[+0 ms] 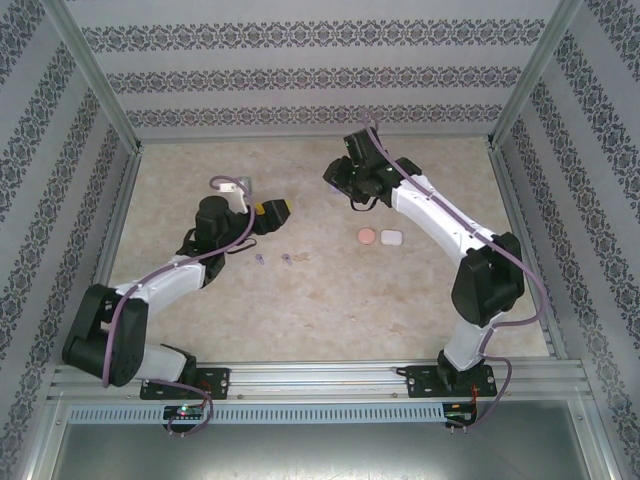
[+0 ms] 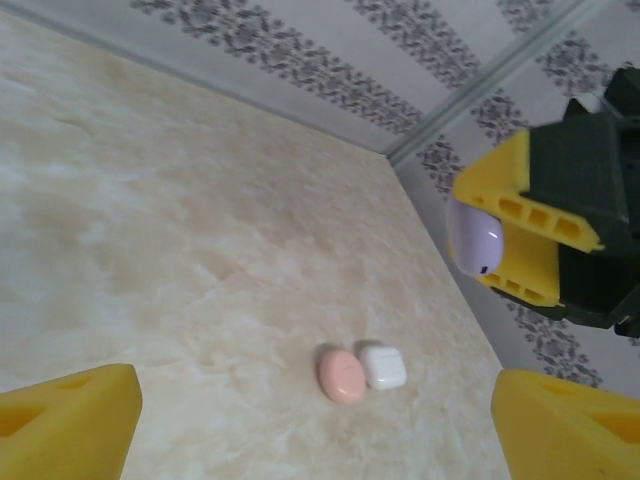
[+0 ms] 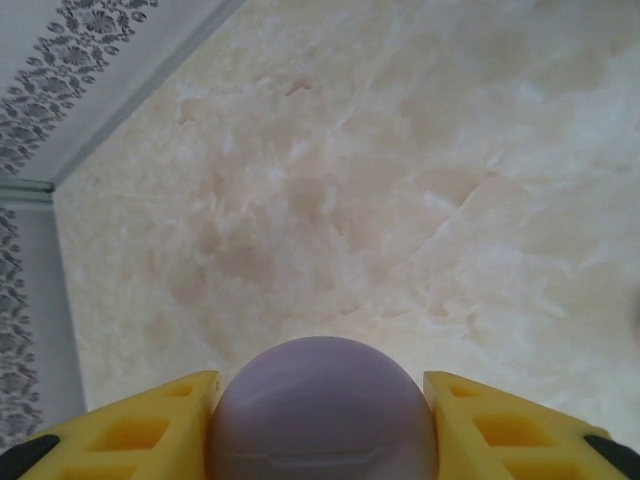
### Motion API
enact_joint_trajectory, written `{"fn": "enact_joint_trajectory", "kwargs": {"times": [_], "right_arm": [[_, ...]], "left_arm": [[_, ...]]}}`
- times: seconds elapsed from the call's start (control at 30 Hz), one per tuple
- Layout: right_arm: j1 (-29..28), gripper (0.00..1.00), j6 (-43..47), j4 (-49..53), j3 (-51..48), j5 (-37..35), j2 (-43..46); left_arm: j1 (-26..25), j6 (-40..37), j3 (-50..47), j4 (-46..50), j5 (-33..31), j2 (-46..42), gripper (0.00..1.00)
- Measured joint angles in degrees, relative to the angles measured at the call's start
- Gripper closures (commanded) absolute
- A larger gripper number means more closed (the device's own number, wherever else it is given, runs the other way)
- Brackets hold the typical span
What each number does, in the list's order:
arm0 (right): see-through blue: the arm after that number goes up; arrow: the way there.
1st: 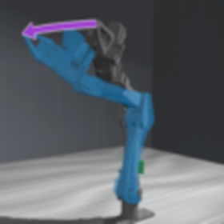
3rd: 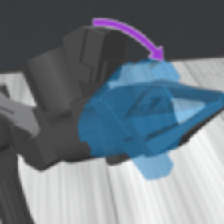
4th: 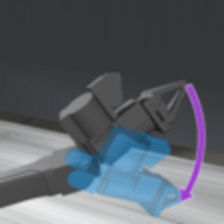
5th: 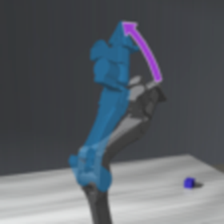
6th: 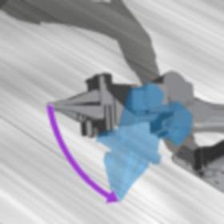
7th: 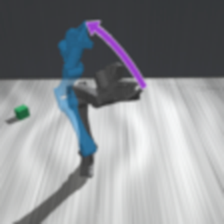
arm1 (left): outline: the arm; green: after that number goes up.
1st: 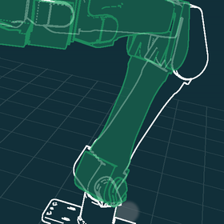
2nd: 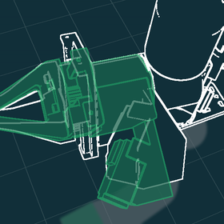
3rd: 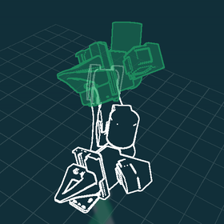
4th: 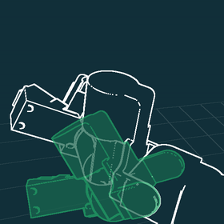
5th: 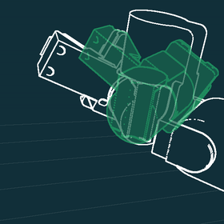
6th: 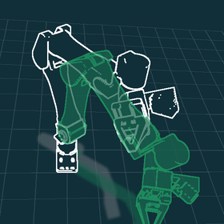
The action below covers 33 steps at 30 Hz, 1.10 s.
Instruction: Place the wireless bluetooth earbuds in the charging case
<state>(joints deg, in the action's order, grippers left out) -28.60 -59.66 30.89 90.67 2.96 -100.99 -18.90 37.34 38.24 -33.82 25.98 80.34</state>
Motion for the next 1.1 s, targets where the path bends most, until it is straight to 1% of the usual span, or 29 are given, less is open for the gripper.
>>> {"fn": "enact_joint_trajectory", "kwargs": {"times": [0.1,0.17,0.3,0.43,0.67,1.1], "right_arm": [[0.0,0.66,-6.0,-1.3,-1.9,0.1,1.2],[-0.2,0.66,-9.6,-1.6,-2.9,-0.2,1.6],[-1.0,0.66,-14.2,-1.7,-3.1,-1.3,1.9],[-2.5,0.66,-17.0,-2.0,-3.1,-2.0,2.0],[-4.3,0.66,-19.1,-2.1,-3.1,-2.2,2.0],[-5.7,0.66,-19.7,-2.1,-3.2,-3.1,2.9]], "left_arm": [[-2.5,0.1,0.1,-4.4,0.6,3.0,0.18],[-4.0,0.4,0.6,-6.9,1.0,5.3,0.25],[-5.4,1.2,2.6,-10.9,2.3,9.4,0.39],[-5.9,2.5,5.1,-14.8,3.6,13.3,0.46],[-6.7,4.0,7.7,-18.9,4.4,17.4,0.47],[-8.0,5.4,10.2,-22.3,5.0,20.4,0.48]]}}
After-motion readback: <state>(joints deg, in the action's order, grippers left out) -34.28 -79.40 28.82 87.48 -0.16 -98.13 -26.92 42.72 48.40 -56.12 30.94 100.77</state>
